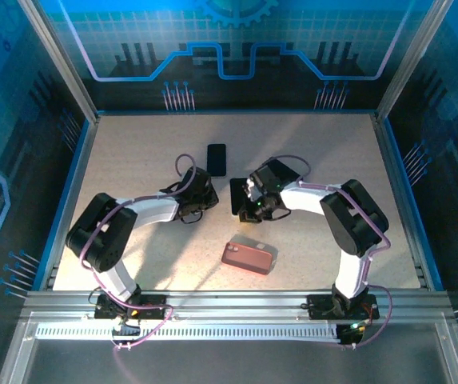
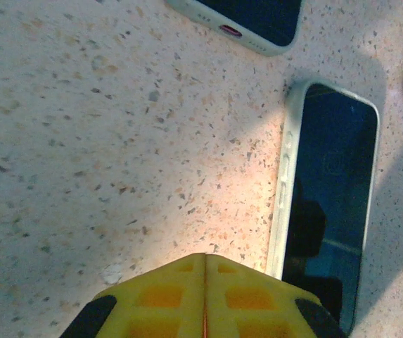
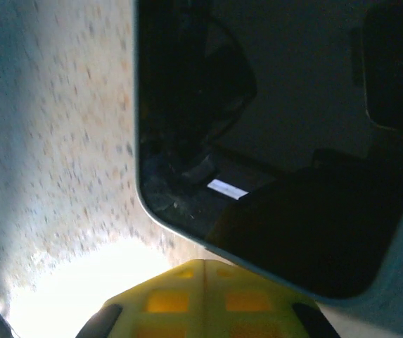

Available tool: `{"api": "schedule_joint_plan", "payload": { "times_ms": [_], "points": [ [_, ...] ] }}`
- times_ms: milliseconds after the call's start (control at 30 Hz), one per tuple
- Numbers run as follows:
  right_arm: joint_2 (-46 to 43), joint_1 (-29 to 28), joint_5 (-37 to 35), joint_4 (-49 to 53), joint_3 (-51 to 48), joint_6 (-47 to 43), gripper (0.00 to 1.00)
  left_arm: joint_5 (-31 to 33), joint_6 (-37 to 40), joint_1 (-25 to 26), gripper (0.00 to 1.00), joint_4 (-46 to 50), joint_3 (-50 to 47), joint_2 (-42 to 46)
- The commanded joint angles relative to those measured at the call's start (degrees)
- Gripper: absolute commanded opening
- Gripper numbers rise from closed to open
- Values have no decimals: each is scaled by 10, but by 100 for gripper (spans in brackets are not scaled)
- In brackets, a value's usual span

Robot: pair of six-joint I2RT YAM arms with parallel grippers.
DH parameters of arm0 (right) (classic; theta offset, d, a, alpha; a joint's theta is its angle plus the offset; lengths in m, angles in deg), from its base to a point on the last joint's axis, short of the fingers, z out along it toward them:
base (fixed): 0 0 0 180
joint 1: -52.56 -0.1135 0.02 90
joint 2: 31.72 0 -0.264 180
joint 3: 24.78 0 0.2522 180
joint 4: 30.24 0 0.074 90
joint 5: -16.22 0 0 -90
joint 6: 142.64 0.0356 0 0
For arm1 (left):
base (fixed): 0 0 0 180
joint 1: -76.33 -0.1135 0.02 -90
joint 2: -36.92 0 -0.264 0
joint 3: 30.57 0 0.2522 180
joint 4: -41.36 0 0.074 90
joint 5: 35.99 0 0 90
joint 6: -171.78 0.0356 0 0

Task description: Put the phone into the phone case

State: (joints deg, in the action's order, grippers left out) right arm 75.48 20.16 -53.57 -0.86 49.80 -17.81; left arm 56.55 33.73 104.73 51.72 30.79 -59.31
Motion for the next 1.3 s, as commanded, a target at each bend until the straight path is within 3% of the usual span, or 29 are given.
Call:
{"api": "schedule_joint_plan", "payload": {
  "times_ms": [0, 267, 700, 1267],
  "points": [
    [21, 25, 5, 8, 46, -31, 0, 0, -1, -6, 8, 19, -22, 25],
    [89, 48, 14, 42, 135, -61, 0, 6, -2, -12, 8, 23, -41, 39],
    [118, 57, -21, 14, 140, -37, 0, 8, 5, -13, 8, 30, -42, 39],
    [188, 89, -48, 5, 232, 5, 0, 19, 5, -14, 8, 42, -50, 57]
  ]
}}
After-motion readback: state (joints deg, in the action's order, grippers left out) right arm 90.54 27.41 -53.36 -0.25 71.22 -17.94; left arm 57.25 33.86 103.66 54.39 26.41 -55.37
